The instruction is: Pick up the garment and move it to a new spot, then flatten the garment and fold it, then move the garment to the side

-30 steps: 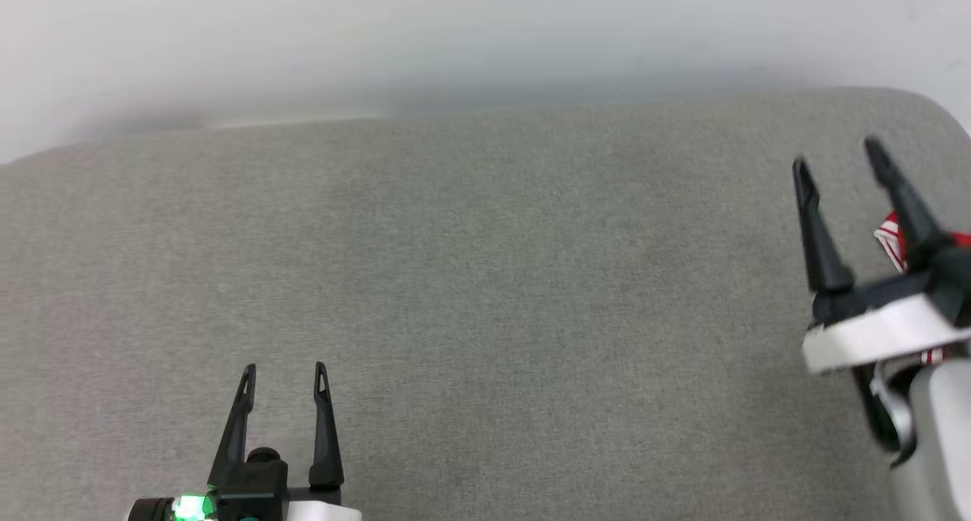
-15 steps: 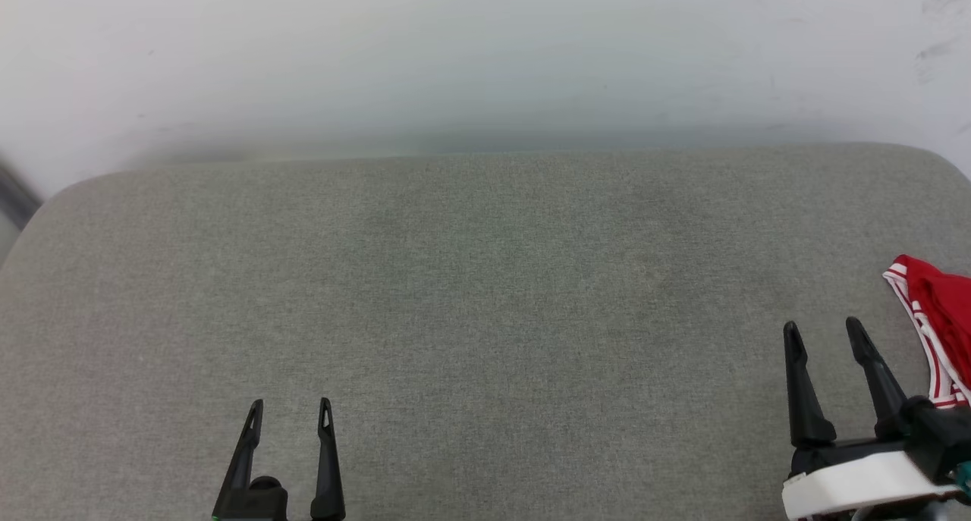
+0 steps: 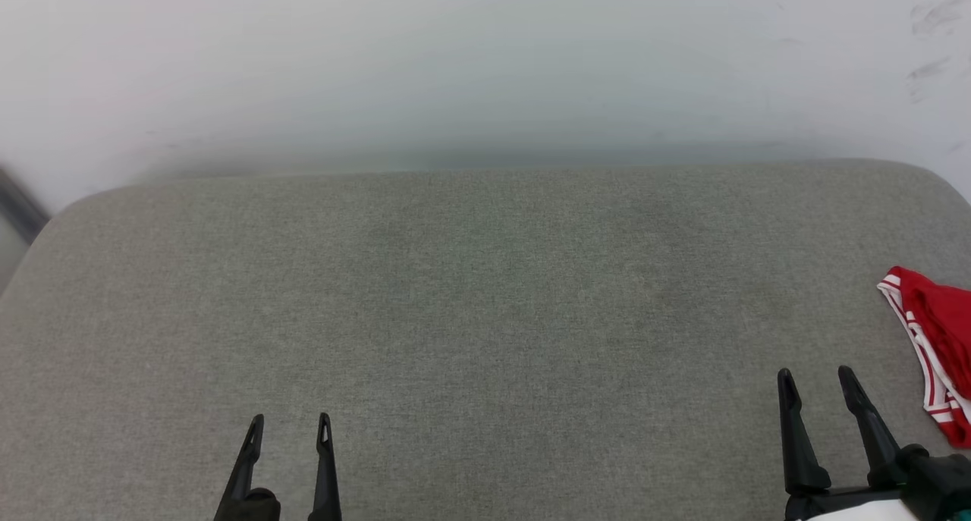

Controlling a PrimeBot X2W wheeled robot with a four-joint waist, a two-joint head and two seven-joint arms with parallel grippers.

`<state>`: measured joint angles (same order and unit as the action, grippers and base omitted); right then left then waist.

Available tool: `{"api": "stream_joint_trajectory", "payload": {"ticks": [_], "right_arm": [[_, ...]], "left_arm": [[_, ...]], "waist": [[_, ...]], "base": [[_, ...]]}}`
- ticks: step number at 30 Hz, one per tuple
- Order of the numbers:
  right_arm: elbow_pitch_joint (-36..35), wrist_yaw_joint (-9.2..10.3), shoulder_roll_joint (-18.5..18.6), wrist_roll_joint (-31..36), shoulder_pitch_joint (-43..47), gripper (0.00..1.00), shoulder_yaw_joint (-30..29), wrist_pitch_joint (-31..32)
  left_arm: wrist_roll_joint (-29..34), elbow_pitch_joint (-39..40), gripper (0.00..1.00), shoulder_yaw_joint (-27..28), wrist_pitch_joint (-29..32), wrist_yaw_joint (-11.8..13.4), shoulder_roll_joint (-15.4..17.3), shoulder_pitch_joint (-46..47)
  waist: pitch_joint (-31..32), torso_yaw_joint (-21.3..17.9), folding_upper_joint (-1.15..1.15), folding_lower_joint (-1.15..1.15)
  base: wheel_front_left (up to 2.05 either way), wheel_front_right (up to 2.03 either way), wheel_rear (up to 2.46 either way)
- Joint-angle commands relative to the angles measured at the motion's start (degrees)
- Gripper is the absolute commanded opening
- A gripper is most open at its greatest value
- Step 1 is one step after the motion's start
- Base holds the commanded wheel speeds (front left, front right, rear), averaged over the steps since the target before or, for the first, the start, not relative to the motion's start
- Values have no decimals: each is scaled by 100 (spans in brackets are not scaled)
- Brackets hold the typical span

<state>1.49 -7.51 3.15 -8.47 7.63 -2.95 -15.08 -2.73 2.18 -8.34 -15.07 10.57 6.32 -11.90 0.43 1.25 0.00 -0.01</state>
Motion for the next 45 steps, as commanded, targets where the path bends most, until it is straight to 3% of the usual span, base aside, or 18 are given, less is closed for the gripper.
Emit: {"api": "stream_joint_trajectory", "payload": {"ticks": [1,7,8,13,28,45], "right_arm": [[-31,5,-35,-24,102,100,-2,-8],[-10,5,-40,-72,98,100,12,-9],[3,0,-12,-36,61,0,10,0],[170,0,-12,-120,68,0,29,16],[377,0,76,-1870,-231,0,61,357],[573,1,128,-3477,-516,0,59,701]], "left_arm": [[-28,-13,100,55,-12,-50,-45,-82],[-45,-87,100,159,-12,-179,-81,-63],[-19,-81,0,159,1,-176,-86,-31],[-107,-222,0,125,26,-188,-108,-73],[-2000,-487,0,269,342,-502,-44,307],[-3738,-795,0,424,667,-823,-16,685]], "waist": [[13,-3,0,1],[28,16,0,1],[28,17,0,1],[27,16,0,1],[17,-1,0,1],[5,-20,0,1]], "base": [[0,0,0],[0,0,0],[0,0,0],[0,0,0],[0,0,0],[0,0,0]]}}
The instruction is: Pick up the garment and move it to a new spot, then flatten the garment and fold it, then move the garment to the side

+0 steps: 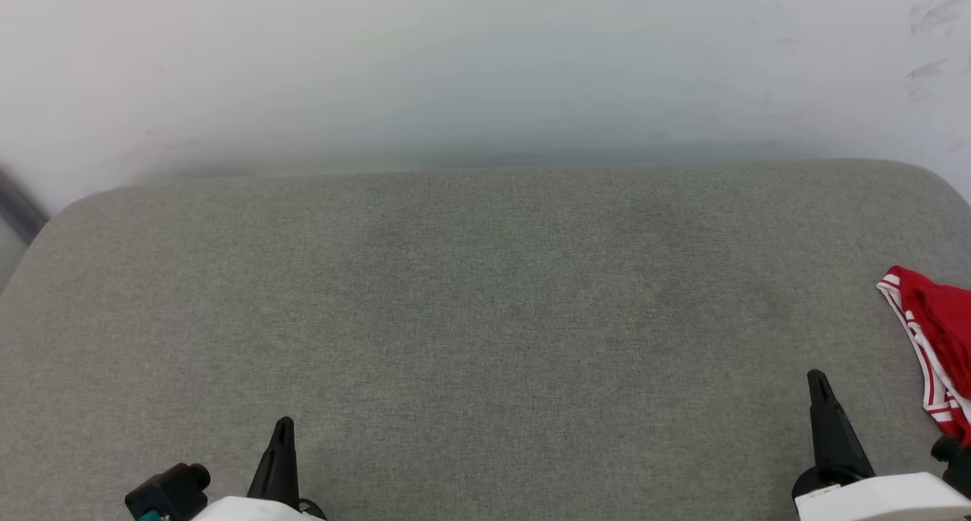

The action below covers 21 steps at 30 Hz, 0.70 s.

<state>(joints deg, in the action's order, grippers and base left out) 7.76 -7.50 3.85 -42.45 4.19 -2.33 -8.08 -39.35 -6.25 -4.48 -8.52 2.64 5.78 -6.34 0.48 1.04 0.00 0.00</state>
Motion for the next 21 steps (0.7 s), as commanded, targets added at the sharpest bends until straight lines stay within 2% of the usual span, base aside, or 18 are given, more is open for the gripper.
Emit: {"api": "stream_joint_trajectory", "payload": {"ticks": [1,21], "right_arm": [[-43,0,60,-162,-184,0,-4,18],[148,0,81,-1663,-443,0,-42,380]], "left_arm": [[-168,36,0,47,29,-44,39,150],[-1785,-181,0,246,375,-334,28,480]], "waist": [[0,-1,0,0],[-15,-23,0,0]], "base": [[0,0,0],[0,0,0]]}}
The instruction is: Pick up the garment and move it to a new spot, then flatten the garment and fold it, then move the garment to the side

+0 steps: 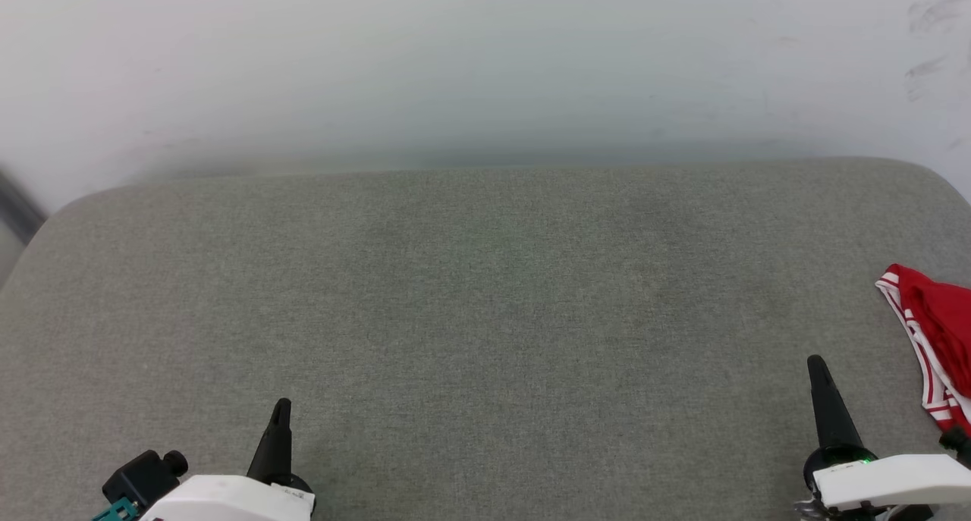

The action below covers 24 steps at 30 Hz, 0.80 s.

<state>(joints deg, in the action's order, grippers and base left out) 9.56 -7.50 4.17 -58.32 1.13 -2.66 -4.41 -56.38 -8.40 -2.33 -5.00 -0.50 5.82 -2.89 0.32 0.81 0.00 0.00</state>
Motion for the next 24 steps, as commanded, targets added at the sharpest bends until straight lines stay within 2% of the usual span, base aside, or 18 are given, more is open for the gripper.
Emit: {"api": "stream_joint_trajectory", "payload": {"ticks": [1,24], "right_arm": [[-25,0,50,-144,-154,0,-11,30],[157,1,46,-1512,-401,0,-78,391]], "left_arm": [[-155,25,0,41,36,-35,23,155],[-1623,-200,0,260,389,-310,-16,462]], "waist": [[-1,-1,0,0],[-17,-27,0,0]], "base": [[0,0,0],[0,0,0]]}}
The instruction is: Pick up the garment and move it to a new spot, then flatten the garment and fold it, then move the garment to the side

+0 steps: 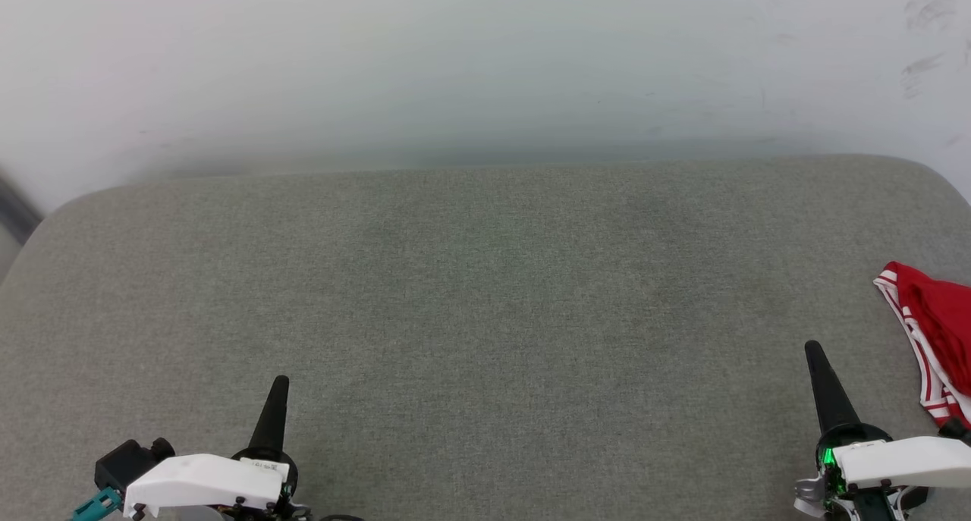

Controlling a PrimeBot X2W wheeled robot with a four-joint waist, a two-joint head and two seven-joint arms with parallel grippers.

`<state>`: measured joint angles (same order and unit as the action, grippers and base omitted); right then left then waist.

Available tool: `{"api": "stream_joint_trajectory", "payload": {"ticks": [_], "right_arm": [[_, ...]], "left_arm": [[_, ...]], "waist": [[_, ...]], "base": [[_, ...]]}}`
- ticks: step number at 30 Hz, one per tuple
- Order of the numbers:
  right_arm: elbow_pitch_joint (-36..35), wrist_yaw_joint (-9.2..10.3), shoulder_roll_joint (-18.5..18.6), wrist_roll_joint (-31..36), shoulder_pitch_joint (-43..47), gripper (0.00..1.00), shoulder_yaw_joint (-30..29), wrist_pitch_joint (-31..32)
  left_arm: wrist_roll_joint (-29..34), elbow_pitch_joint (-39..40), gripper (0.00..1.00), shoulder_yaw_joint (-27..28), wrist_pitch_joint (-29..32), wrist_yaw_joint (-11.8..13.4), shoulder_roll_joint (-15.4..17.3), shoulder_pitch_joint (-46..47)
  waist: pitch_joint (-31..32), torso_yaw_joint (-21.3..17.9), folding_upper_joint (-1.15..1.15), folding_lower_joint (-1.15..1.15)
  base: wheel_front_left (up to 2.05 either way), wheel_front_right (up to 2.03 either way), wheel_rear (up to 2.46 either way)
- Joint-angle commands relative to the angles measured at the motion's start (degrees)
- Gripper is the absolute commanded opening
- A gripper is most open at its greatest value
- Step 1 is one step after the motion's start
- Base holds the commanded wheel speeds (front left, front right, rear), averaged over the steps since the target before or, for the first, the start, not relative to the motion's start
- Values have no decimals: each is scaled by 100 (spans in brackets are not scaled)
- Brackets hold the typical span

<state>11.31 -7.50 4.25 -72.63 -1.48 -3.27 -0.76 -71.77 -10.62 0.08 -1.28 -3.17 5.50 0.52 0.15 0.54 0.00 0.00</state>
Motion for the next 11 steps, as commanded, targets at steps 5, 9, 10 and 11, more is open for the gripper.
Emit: {"api": "stream_joint_trajectory", "payload": {"ticks": [5,9,10,11], "right_arm": [[20,1,35,-342,-174,0,-34,89],[46,1,32,-542,-224,0,-45,147],[52,1,31,-593,-234,0,-48,166],[58,1,30,-640,-242,0,-51,182]], "left_arm": [[-361,-22,0,68,88,-95,5,178],[-574,-57,0,109,146,-137,-3,229],[-629,-67,0,118,157,-149,-5,243],[-679,-75,0,127,171,-157,-8,254]], "waist": [[-4,-6,0,0],[-7,-10,0,0],[-7,-11,0,0],[-8,-13,0,0]], "base": [[0,0,0],[0,0,0],[0,0,0],[0,0,0]]}}
